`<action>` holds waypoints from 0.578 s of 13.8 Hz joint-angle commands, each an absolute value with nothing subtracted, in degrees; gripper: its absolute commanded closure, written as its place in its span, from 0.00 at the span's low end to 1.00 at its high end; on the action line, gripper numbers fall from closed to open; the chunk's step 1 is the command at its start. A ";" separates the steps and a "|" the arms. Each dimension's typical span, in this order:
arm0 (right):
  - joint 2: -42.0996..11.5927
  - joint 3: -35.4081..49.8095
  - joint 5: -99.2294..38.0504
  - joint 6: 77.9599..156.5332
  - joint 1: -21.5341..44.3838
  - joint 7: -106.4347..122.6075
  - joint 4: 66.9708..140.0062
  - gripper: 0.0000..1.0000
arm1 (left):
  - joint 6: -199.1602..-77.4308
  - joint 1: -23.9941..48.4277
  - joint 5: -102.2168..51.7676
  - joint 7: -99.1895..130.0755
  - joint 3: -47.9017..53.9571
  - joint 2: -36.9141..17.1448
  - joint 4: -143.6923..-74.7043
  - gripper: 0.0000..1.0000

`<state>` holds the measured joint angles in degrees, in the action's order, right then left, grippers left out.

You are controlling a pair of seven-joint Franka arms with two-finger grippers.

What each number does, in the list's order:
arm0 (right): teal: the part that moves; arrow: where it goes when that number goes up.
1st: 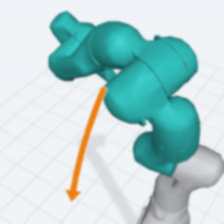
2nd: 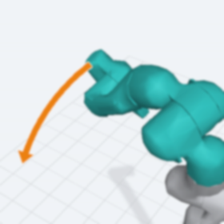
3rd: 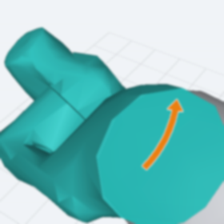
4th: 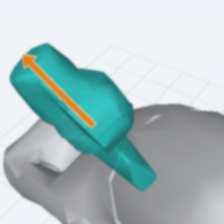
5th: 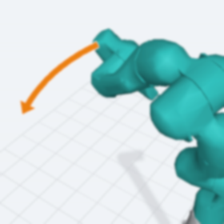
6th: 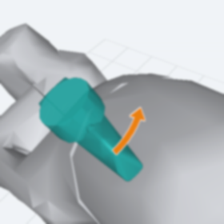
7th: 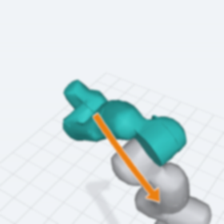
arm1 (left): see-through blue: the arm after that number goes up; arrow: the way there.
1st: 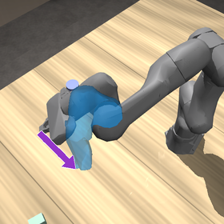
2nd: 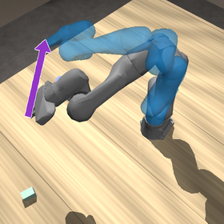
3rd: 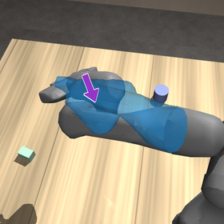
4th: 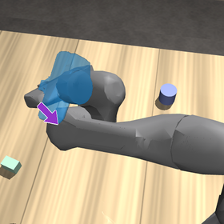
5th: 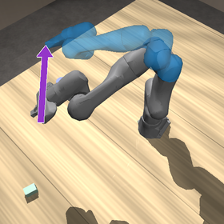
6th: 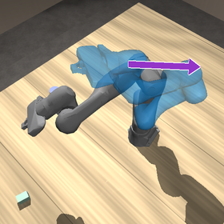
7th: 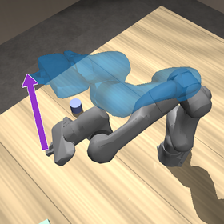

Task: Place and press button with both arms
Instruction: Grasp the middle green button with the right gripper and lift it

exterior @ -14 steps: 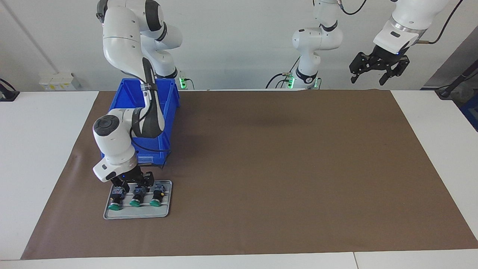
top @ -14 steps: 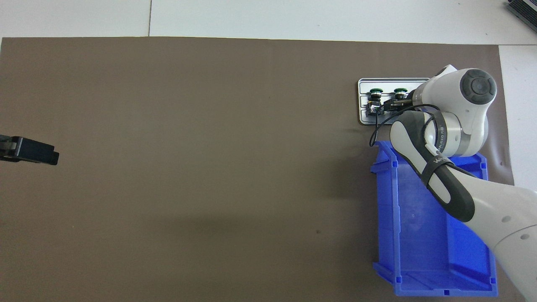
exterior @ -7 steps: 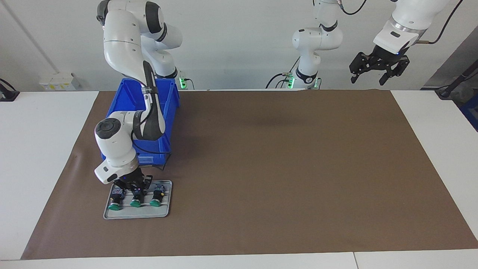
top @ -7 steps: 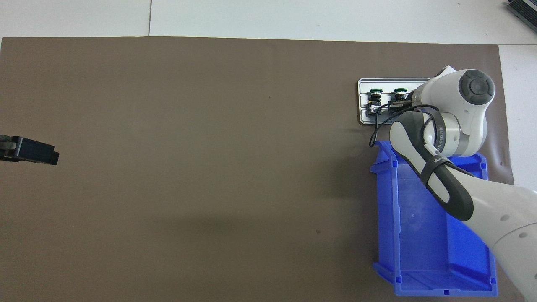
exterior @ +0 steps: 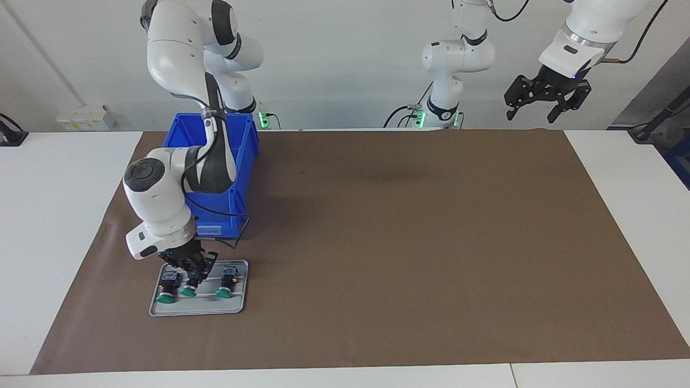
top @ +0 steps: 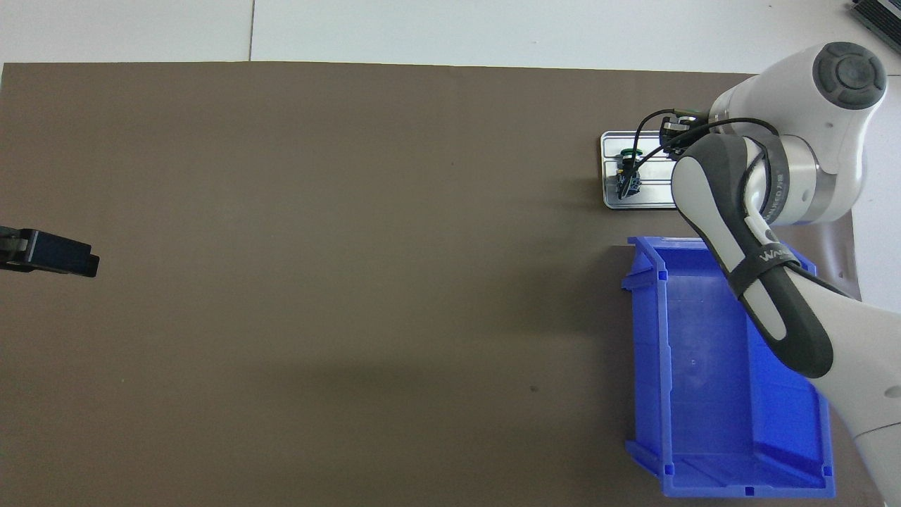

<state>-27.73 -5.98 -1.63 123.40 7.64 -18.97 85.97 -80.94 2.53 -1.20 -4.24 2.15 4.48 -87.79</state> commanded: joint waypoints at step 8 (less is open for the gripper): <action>-26.98 -5.71 -2.46 120.32 25.90 -82.29 81.91 1.00 | -80.24 2.37 -0.18 -4.75 2.20 5.36 -88.42 0.00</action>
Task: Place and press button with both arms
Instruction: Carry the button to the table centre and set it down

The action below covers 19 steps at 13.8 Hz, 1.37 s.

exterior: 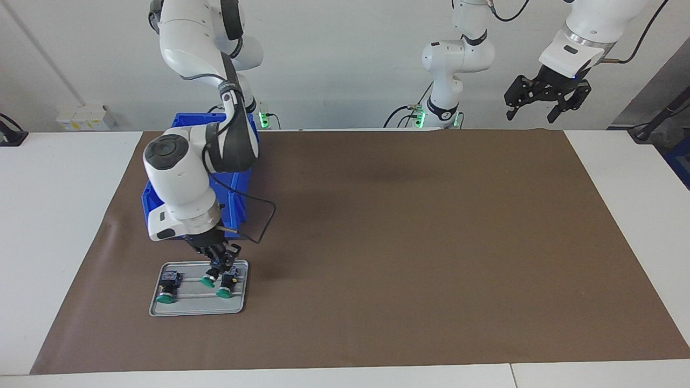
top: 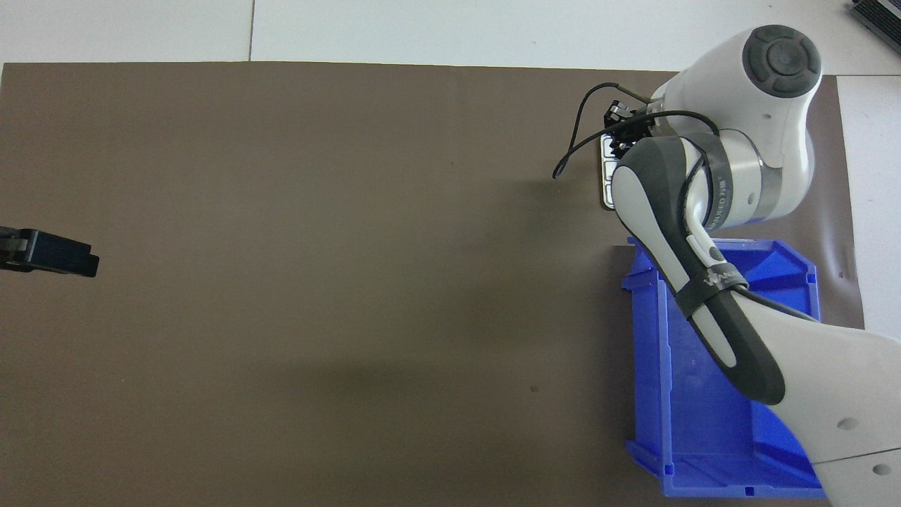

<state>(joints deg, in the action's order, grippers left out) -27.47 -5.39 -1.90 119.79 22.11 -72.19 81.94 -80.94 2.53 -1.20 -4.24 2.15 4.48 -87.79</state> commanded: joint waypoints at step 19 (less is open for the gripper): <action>-34.02 -5.71 4.22 124.37 48.69 -130.96 88.23 1.00 | -80.24 2.37 -0.18 -4.75 2.20 5.36 -88.42 0.00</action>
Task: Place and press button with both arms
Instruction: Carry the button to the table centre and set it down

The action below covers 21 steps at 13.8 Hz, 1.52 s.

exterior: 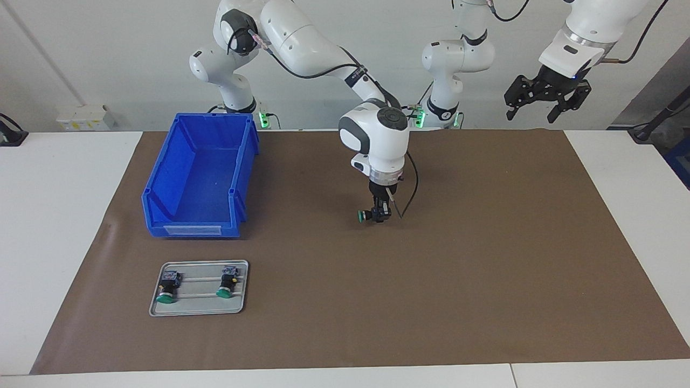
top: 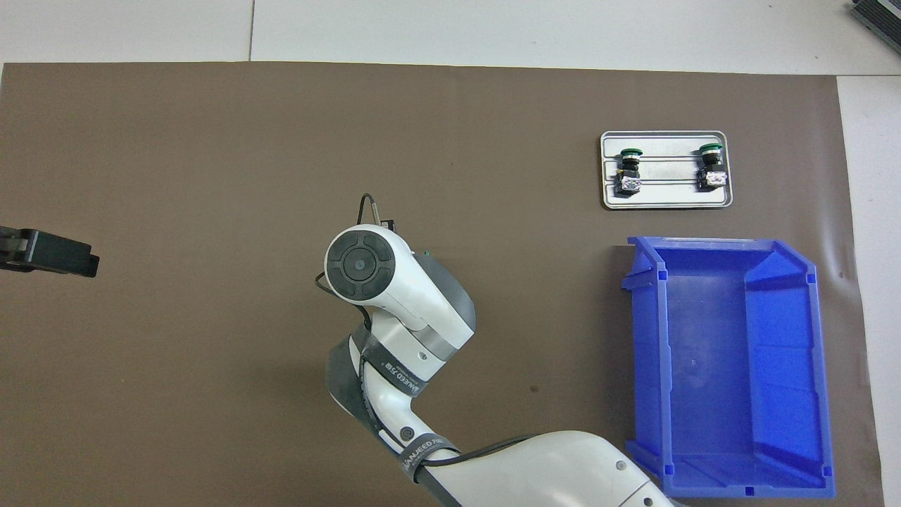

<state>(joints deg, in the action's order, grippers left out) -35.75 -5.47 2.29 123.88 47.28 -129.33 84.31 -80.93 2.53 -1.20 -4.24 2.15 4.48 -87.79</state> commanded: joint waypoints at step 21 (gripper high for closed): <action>-29.11 -5.80 7.03 125.25 49.05 -124.32 90.17 0.00 | -85.68 3.43 -0.88 -17.82 5.44 5.27 -89.56 0.00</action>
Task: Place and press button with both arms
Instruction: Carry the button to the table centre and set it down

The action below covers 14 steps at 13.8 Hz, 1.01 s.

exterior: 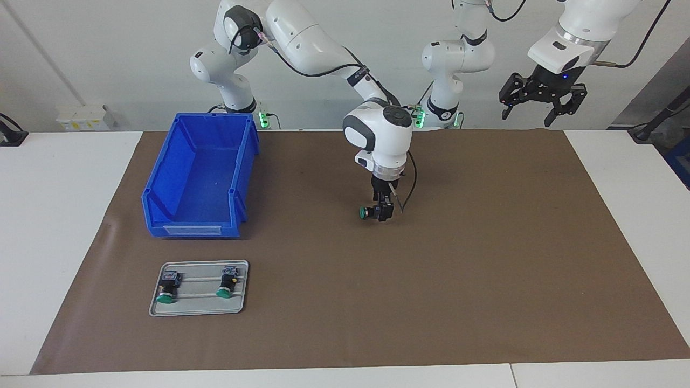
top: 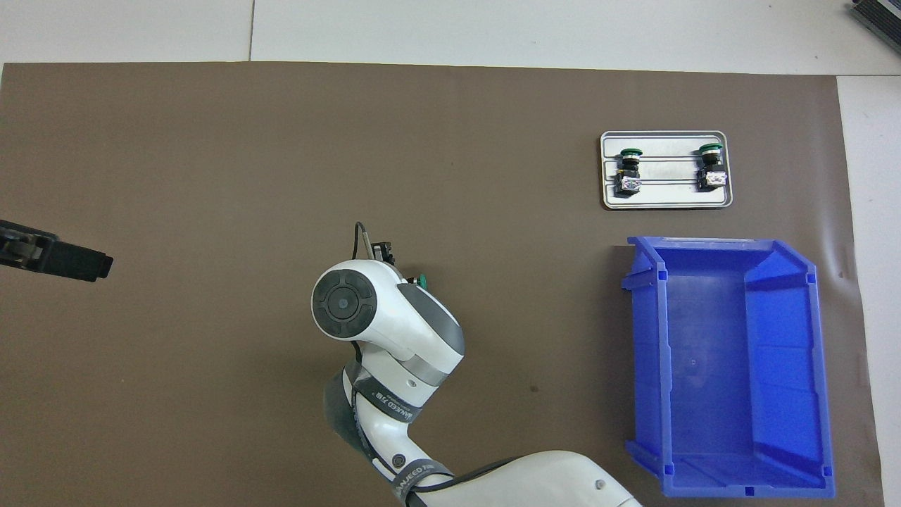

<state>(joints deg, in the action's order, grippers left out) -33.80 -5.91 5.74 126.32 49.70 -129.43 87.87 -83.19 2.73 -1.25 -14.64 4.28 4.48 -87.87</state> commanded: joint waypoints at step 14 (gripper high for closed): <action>-10.65 -5.80 5.10 117.26 24.72 -52.44 93.69 0.00 | -103.43 14.58 -8.86 -47.87 9.84 1.76 -102.55 0.07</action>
